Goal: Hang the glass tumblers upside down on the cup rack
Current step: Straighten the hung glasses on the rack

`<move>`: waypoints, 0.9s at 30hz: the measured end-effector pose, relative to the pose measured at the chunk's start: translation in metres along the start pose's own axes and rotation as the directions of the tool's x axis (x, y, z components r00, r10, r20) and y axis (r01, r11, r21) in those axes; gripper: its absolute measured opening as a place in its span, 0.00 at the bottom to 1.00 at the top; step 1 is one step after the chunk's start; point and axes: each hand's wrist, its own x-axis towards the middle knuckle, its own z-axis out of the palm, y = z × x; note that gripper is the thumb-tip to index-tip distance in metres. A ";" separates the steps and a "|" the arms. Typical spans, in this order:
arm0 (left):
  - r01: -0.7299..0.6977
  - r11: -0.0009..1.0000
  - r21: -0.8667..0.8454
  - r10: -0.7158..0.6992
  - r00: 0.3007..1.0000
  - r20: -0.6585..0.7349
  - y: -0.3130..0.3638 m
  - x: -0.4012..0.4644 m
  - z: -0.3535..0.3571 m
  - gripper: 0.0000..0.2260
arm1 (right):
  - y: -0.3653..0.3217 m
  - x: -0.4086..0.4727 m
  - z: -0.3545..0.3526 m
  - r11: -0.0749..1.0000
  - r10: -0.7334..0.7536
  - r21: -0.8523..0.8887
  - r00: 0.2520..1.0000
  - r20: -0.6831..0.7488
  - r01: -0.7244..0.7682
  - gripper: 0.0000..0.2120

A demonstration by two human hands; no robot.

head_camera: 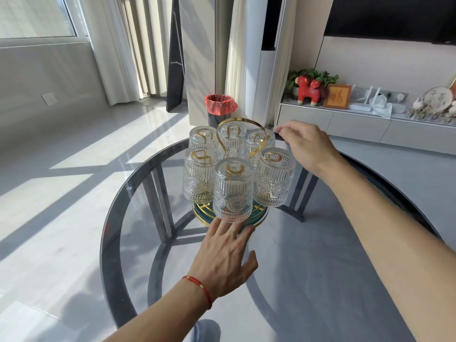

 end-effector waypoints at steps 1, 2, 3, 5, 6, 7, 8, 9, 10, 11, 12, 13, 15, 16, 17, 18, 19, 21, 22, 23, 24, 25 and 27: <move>0.002 1.000 -0.002 -0.002 1.000 -0.003 0.000 0.000 0.000 0.20 | -0.003 0.010 0.002 1.000 0.026 0.014 0.999 0.032 -0.026 0.14; 0.003 1.000 -0.007 -0.003 1.000 -0.007 0.000 0.000 0.000 0.19 | -0.005 0.021 0.004 0.998 0.054 0.037 0.996 0.067 -0.057 0.13; 0.004 1.000 -0.012 -0.004 1.000 -0.011 0.001 0.000 0.000 0.19 | -0.008 0.031 0.006 0.994 0.092 0.057 0.991 0.100 -0.098 0.13; 0.008 1.000 -0.015 -0.008 1.000 -0.014 0.001 0.000 0.001 0.18 | -0.013 0.046 0.010 0.976 0.193 0.065 0.965 0.178 -0.208 0.11; 0.010 1.000 -0.016 -0.010 1.000 -0.015 0.001 0.001 0.001 0.18 | -0.014 0.052 0.012 0.965 0.239 0.055 0.945 0.224 -0.257 0.11; 0.010 1.000 -0.017 -0.010 1.000 -0.017 0.001 0.000 0.001 0.18 | -0.015 0.056 0.014 0.955 0.272 0.042 0.924 0.269 -0.293 0.11; 0.008 1.000 -0.020 -0.009 1.000 -0.018 0.001 0.000 0.001 0.18 | -0.015 0.058 0.016 0.950 0.287 0.034 0.909 0.302 -0.311 0.09; 0.008 1.000 -0.023 -0.009 1.000 -0.019 0.001 0.000 0.001 0.18 | -0.014 0.060 0.017 0.947 0.293 0.033 0.902 0.317 -0.319 0.07; 0.010 1.000 -0.026 -0.010 1.000 -0.019 0.000 0.000 0.001 0.18 | -0.013 0.061 0.018 0.944 0.298 0.043 0.900 0.319 -0.328 0.03; 0.011 1.000 -0.028 -0.012 1.000 -0.019 0.000 0.000 0.001 0.18 | -0.011 0.062 0.019 0.938 0.306 0.060 0.899 0.315 -0.340 0.02; 0.011 1.000 -0.029 -0.012 1.000 -0.021 0.000 0.000 0.002 0.18 | -0.009 0.063 0.020 0.932 0.318 0.072 0.897 0.306 -0.355 0.02; 0.008 1.000 -0.030 -0.009 1.000 -0.023 0.000 0.000 0.002 0.18 | -0.008 0.064 0.020 0.927 0.329 0.082 0.897 0.294 -0.366 0.01; -0.001 0.999 -0.035 0.000 1.000 -0.028 0.000 0.000 0.002 0.17 | -0.006 0.065 0.021 0.920 0.341 0.099 0.898 0.278 -0.380 0.01; -0.004 0.999 -0.035 0.003 1.000 -0.031 0.000 -0.001 0.002 0.17 | -0.005 0.065 0.022 0.917 0.343 0.107 0.898 0.274 -0.383 0.01; -0.006 0.999 -0.033 0.004 0.999 -0.035 0.000 -0.001 0.002 0.17 | -0.004 0.066 0.022 0.916 0.345 0.113 0.899 0.271 -0.385 0.01; -0.007 0.999 -0.031 0.006 0.999 -0.040 0.000 -0.001 0.002 0.17 | -0.002 0.067 0.023 0.914 0.347 0.118 0.899 0.268 -0.388 0.01; -0.008 0.999 -0.031 0.007 0.999 -0.044 0.000 -0.001 0.003 0.17 | -0.001 0.068 0.023 0.911 0.353 0.124 0.899 0.261 -0.393 0.01; -0.010 0.999 -0.034 0.008 0.999 -0.054 0.000 -0.001 0.003 0.17 | 0.002 0.069 0.023 0.912 0.356 0.121 0.904 0.239 -0.391 0.00; -0.013 0.999 -0.038 0.010 0.998 -0.059 -0.001 -0.001 0.004 0.17 | 0.004 0.070 0.024 0.915 0.357 0.115 0.908 0.222 -0.388 0.02; -0.013 0.999 -0.043 0.010 0.998 -0.063 -0.001 0.000 0.005 0.17 | 0.006 0.071 0.024 0.917 0.360 0.107 0.911 0.200 -0.385 0.03; -0.013 0.999 -0.047 0.010 0.998 -0.066 -0.002 0.000 0.005 0.17 | 0.008 0.071 0.024 0.918 0.363 0.099 0.914 0.180 -0.384 0.03; -0.013 0.999 -0.049 0.009 0.998 -0.067 -0.002 0.000 0.006 0.17 | 0.009 0.071 0.023 0.917 0.366 0.099 0.915 0.168 -0.386 0.04; -0.014 0.998 -0.055 0.010 0.998 -0.068 -0.002 -0.001 0.007 0.17 | 0.011 0.072 0.022 0.912 0.375 0.110 0.912 0.166 -0.396 0.12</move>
